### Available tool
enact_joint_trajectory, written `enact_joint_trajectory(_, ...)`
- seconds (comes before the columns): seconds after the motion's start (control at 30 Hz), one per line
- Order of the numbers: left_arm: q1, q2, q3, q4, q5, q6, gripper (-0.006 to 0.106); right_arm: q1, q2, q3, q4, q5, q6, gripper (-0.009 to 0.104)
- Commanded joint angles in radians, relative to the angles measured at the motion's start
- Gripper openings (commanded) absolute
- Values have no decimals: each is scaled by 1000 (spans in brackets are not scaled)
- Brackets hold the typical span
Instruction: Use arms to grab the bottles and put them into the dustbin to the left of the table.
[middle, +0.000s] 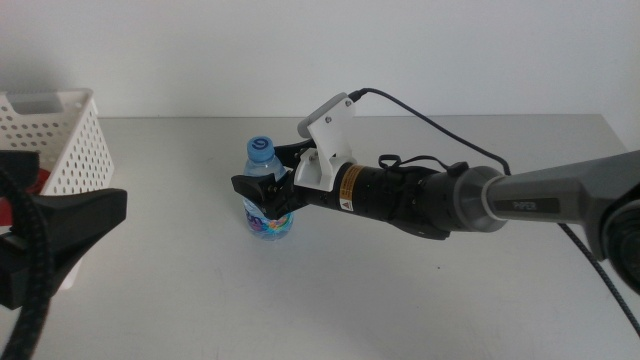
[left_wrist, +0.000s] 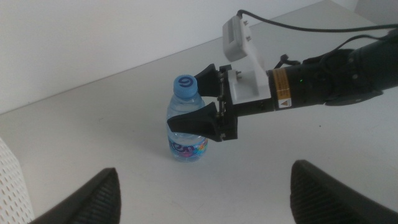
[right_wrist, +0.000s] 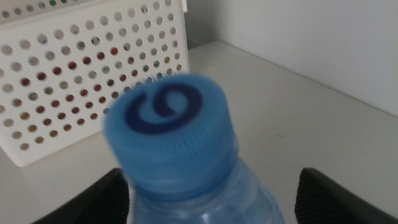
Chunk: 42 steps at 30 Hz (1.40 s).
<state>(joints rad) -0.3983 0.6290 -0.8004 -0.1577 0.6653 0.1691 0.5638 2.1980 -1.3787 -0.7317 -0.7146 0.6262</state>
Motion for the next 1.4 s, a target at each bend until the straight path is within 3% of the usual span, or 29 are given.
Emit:
enact_joint_trajectory(0.0,3,0,-25,-11,-73,-14,93,-1,-138,24,-19,-72,67,89)
enact_joint_trajectory(0.27,3,0,-25,-11,-73,-14,93,-36,-507,305,-188,54,217,80)
enact_joint_trajectory(0.43,3,0,-25,-11,-72,-14,93,-36,-742,383,-373,178,431,76)
enact_joint_trajectory(0.5,3,0,-25,-11,-72,-14,93,-43,-799,405,-411,208,510,76)
enact_joint_trajectory(0.57,3,0,-25,-11,-72,-14,93,-54,-859,434,-401,237,561,76)
enact_joint_trajectory(0.63,3,0,-25,-11,-73,-14,93,-57,-933,479,-308,270,525,76)
enact_joint_trajectory(0.77,3,0,-25,-10,-73,-14,93,-39,-1074,541,-75,336,285,75)
enact_joint_trajectory(0.87,3,0,-25,-10,-73,-14,93,1,-1164,537,161,552,59,74)
enact_joint_trajectory(0.93,3,0,-25,-10,-73,-14,93,31,-1216,516,362,732,-176,73)
enact_joint_trajectory(1.07,3,0,-25,-10,-73,-14,93,65,-1283,487,685,914,-588,72)
enact_joint_trajectory(1.17,3,0,-25,-10,-73,-14,93,65,-1327,487,781,952,-684,72)
enact_joint_trajectory(1.37,3,0,-25,-10,-73,-14,93,65,-1349,487,786,970,-686,68)
